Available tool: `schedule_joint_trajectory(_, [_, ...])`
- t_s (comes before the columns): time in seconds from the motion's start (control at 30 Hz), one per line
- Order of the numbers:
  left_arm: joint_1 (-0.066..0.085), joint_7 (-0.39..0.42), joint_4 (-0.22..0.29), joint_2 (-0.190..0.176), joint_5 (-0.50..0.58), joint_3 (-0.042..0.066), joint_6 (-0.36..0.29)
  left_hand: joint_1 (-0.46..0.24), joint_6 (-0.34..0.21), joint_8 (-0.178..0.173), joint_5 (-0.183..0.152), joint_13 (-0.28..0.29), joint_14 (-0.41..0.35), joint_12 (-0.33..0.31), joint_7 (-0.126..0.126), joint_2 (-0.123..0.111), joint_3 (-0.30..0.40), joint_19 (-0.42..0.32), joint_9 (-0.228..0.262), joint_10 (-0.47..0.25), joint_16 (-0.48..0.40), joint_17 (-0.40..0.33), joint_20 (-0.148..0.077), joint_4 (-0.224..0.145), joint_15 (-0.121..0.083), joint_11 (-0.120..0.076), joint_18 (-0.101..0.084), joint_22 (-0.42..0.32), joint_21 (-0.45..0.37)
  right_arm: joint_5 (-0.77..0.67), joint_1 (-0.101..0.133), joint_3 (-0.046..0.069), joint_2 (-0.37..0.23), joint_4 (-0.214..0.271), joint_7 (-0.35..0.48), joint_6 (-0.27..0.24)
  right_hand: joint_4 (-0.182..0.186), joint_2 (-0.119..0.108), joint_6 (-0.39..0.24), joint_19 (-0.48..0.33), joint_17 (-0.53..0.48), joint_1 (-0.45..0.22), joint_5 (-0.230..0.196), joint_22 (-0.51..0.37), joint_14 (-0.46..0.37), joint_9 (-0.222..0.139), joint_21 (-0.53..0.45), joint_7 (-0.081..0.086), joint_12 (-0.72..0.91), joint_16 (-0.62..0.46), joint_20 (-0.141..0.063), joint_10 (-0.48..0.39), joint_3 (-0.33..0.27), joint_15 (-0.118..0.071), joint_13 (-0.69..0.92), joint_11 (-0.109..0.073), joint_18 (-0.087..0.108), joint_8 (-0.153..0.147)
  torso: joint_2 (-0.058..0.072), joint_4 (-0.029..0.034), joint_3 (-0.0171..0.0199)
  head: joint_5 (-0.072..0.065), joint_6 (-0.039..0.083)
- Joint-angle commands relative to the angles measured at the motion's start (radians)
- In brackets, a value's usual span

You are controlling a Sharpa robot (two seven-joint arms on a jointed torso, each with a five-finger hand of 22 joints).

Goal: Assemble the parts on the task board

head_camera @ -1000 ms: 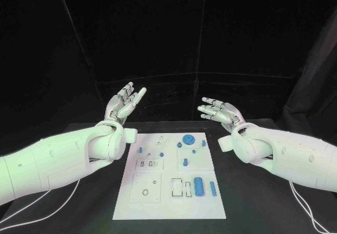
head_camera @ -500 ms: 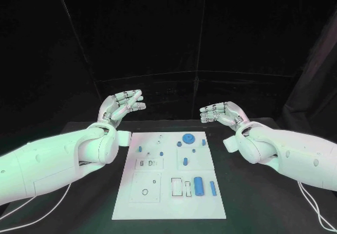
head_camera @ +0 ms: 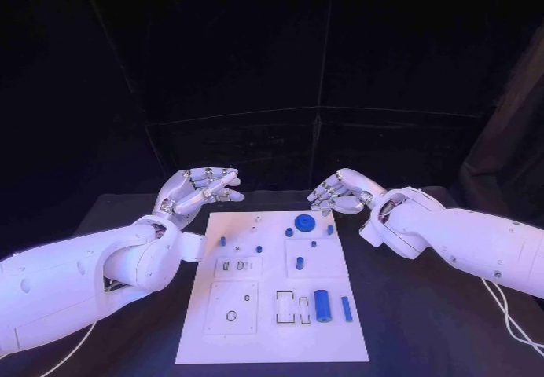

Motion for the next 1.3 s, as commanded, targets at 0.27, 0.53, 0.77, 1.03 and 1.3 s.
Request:
schedule_joint_trajectory(0.27, [0.002, -0.037, 0.013, 0.011, 0.002, 0.001, 0.083, -0.009, 0.007, -0.014, -0.002, -0.003, 0.006, -0.016, 0.000, -0.012, -0.001, 0.012, -0.004, 0.008, -0.007, 0.009, 0.000, -0.010, 0.002, 0.002, 0.005, -0.006, -0.013, -0.464, 0.020, 0.002, 0.065, -0.023, -0.167, 0.086, 0.027, -0.041, -0.001, 0.069, 0.073, -0.023, -0.034, 0.049, 0.100, -0.004, 0.097, 0.001, -0.026, 0.093, -0.025, -0.078, -0.040, -0.009, -0.005, 0.003, 0.012, -0.038, 0.053, 0.0093, -0.0070, 0.001, -0.003])
schedule_joint_trajectory(0.53, [0.002, -0.052, 0.004, 0.016, 0.003, -0.013, 0.120, -0.009, 0.007, -0.016, -0.002, -0.003, 0.005, -0.018, 0.000, -0.012, -0.001, 0.012, -0.004, 0.008, -0.008, 0.010, 0.000, -0.011, 0.003, 0.002, 0.005, -0.007, -0.015, -0.549, 0.028, 0.002, 0.110, -0.053, -0.204, 0.101, 0.059, -0.049, -0.007, 0.132, 0.319, -0.020, -0.036, 0.136, 0.084, -0.002, 0.255, -0.012, -0.022, 0.491, -0.033, -0.116, -0.056, -0.019, -0.004, 0.002, 0.004, -0.040, 0.070, 0.0105, -0.0058, -0.005, 0.005])
schedule_joint_trajectory(0.77, [0.002, -0.057, -0.002, 0.017, 0.003, -0.016, 0.133, -0.014, 0.007, -0.022, -0.002, -0.004, 0.002, -0.025, 0.001, -0.013, 0.000, 0.013, -0.005, 0.008, -0.012, 0.014, 0.001, -0.016, 0.004, 0.003, 0.005, -0.011, -0.022, -0.567, 0.031, 0.003, 0.130, -0.058, -0.212, 0.121, 0.069, -0.049, -0.008, 0.101, 0.621, -0.015, -0.018, 0.216, 0.079, -0.003, 0.378, -0.006, -0.020, 0.789, -0.031, -0.108, -0.031, -0.019, -0.003, 0.002, 0.007, -0.042, 0.080, 0.0145, -0.0072, -0.012, -0.001])
schedule_joint_trajectory(1.03, [0.002, -0.060, -0.005, 0.016, 0.003, -0.017, 0.135, -0.017, 0.006, -0.025, -0.002, -0.004, 0.001, -0.029, 0.003, -0.013, 0.000, 0.014, -0.005, 0.008, -0.014, 0.016, 0.002, -0.019, 0.005, 0.004, 0.005, -0.014, -0.026, -0.578, 0.032, 0.003, 0.145, -0.065, -0.216, 0.163, 0.072, -0.050, -0.010, 0.084, 0.705, -0.011, -0.013, 0.268, 0.076, -0.003, 0.442, -0.005, -0.021, 0.871, -0.027, -0.110, -0.010, -0.019, -0.004, 0.001, 0.007, -0.042, 0.084, 0.0161, -0.0073, -0.014, -0.002])
schedule_joint_trajectory(1.3, [0.002, -0.062, -0.003, 0.014, 0.003, -0.017, 0.136, -0.018, 0.006, -0.027, -0.002, -0.004, 0.000, -0.031, 0.004, -0.014, 0.000, 0.014, -0.005, 0.008, -0.015, 0.017, 0.002, -0.020, 0.006, 0.005, 0.005, -0.015, -0.028, -0.580, 0.032, 0.002, 0.160, -0.076, -0.218, 0.217, 0.075, -0.048, -0.014, 0.071, 0.726, -0.010, -0.018, 0.299, 0.069, -0.003, 0.478, -0.006, -0.023, 0.896, -0.023, -0.117, 0.006, -0.018, -0.005, 0.002, 0.006, -0.043, 0.088, 0.0167, -0.0063, -0.009, -0.008])
